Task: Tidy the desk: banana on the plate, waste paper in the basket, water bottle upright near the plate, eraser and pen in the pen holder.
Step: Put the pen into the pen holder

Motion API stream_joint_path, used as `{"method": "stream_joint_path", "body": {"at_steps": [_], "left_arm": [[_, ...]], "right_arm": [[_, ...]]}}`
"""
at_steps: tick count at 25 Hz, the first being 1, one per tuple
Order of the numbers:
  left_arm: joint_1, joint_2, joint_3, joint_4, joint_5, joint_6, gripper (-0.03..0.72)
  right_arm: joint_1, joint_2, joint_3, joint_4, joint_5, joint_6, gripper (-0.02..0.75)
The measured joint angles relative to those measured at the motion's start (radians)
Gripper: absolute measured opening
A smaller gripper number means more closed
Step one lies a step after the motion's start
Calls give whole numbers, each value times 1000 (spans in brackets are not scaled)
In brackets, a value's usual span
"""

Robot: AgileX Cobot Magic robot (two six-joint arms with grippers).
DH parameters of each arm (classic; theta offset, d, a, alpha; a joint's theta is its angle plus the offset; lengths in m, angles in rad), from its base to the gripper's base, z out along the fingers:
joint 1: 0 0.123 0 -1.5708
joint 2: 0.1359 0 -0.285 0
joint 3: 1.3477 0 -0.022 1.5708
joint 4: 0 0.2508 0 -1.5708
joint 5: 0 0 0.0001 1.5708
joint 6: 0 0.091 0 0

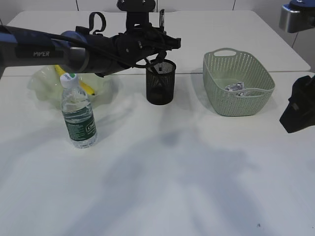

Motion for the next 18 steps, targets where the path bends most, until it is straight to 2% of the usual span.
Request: {"method": "stream_joint_path", "body": {"at_steps": [9, 12, 18], "left_arm": [[0, 24, 0, 0, -2, 0, 60], [0, 24, 0, 0, -2, 0, 101], [0, 24, 0, -2, -2, 0, 242]], "right_arm": [[0, 0, 0, 0, 3, 0, 401], [0, 0, 0, 0, 3, 0, 401], [0, 0, 0, 0, 4, 0, 401]]}}
